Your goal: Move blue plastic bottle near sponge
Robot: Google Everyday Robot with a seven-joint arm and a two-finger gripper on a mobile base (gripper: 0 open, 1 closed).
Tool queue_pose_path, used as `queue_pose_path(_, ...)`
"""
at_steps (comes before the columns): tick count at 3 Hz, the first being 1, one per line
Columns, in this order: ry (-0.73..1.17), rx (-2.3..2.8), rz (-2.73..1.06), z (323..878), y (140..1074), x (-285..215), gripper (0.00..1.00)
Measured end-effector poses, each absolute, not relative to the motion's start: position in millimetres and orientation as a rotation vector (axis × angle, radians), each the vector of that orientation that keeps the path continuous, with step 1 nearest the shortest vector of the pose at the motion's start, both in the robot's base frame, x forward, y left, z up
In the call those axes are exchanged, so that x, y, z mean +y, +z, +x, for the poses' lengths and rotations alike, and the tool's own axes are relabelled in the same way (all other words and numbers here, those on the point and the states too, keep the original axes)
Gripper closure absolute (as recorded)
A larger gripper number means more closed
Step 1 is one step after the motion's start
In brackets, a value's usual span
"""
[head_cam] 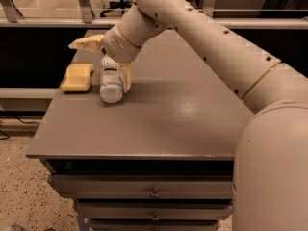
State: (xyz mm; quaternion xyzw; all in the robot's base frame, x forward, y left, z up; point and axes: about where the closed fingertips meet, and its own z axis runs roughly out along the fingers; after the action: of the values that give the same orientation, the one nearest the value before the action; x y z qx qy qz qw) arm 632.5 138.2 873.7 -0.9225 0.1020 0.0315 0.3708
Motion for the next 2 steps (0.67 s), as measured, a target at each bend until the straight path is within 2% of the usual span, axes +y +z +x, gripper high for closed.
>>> queue_pose_path(2, 0.04, 0.417, -2.267, 638, 920, 127, 0.0)
